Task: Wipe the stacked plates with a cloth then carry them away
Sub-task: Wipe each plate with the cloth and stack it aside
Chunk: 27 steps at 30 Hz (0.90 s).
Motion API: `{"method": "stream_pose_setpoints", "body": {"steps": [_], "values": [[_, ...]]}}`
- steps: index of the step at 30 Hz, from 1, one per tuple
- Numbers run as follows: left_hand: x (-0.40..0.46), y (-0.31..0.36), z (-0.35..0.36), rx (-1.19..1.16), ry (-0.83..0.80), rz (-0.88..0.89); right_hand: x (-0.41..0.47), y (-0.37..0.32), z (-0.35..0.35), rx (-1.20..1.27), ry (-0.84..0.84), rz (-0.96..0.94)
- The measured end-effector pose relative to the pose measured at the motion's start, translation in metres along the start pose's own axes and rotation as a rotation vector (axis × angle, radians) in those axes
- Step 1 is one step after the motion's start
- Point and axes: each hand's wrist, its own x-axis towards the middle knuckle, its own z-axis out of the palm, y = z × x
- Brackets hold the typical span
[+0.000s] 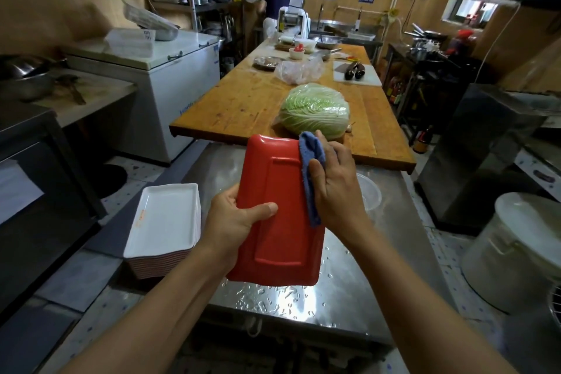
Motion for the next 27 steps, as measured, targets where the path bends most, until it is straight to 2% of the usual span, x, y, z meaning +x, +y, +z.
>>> {"method": "stream_pose_setpoints", "body": {"steps": [5,9,13,18,21,24,27], "values": [[0.003,-0.008,0.007,-0.093,0.024,-0.063,-0.009,-0.005,0.008,0.074,0.028,0.081],[0.015,-0.010,0.017,-0.250,0.129,-0.106,-0.033,-0.008,0.009,0.032,-0.043,0.110],[0.030,-0.007,0.015,-0.303,0.184,-0.048,-0.067,-0.008,0.011,0.119,-0.035,0.190],[0.032,-0.014,0.019,-0.357,0.148,-0.077,-0.059,-0.004,-0.002,0.449,0.067,0.305],[0.035,-0.014,0.015,-0.357,0.052,-0.121,-0.049,-0.004,-0.010,0.607,0.080,0.311],[0.041,-0.010,0.008,-0.338,-0.055,-0.163,-0.040,0.000,-0.020,0.635,0.084,0.251],[0.056,0.000,-0.007,-0.286,-0.062,-0.164,-0.033,0.005,-0.034,0.585,0.024,0.160]]}}
